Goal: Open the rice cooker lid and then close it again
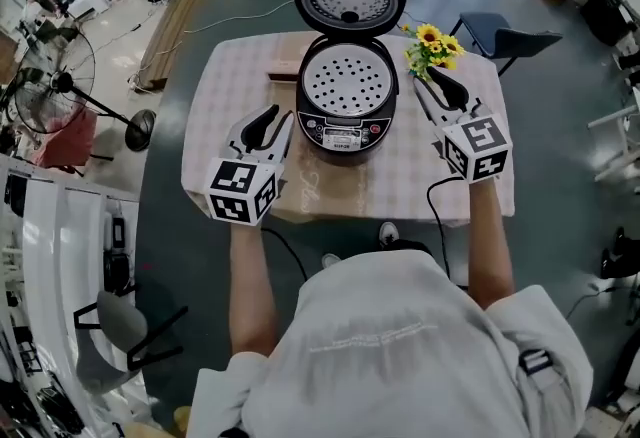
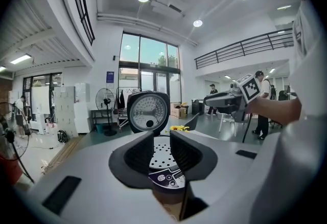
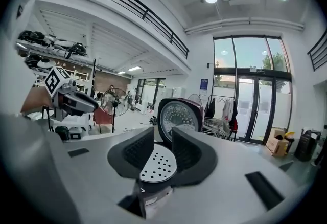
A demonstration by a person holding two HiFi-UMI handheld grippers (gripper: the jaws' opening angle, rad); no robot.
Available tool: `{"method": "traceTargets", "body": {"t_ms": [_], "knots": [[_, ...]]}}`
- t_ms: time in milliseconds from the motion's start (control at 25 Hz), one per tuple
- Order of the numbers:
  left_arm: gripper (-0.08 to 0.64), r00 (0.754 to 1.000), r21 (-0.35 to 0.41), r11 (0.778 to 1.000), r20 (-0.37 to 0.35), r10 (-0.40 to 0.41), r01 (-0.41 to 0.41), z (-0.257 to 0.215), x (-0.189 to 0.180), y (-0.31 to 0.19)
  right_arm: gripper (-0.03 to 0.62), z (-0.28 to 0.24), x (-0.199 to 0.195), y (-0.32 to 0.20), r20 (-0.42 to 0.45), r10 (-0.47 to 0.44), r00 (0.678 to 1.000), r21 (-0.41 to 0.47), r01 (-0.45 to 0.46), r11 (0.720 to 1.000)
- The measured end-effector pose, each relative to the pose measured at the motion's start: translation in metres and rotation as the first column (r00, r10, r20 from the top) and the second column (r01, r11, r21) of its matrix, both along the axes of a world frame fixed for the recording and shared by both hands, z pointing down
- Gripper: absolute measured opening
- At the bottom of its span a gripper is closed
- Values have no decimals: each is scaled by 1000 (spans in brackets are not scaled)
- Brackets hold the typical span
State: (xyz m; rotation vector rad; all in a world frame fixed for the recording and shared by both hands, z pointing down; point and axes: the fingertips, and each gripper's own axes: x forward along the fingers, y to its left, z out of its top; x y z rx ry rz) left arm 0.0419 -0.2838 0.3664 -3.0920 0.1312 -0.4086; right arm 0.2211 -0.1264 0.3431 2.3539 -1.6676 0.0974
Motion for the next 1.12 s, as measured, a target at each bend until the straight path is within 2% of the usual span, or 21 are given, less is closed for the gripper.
{"method": "traceTargets", "body": {"t_ms": [280,440,720,1120], "knots": [[112,998,-15,998,7,62,-62,6,-2,6,132,-4,-8,10,19,45,999,3,-45,999],[112,997,-20,997,14,71,-70,10,3,3,143,-8,4,15,19,67,998,3,-67,998],[112,998,-26,998,34,56,-55,20,33,-15,150,-21,61,-6,-27,57,998,-2,-57,998],[112,997,-58,998,70,27,-22,36,78,-45,189,-30,141,-70,-80,-24,996,-65,18,998]]}}
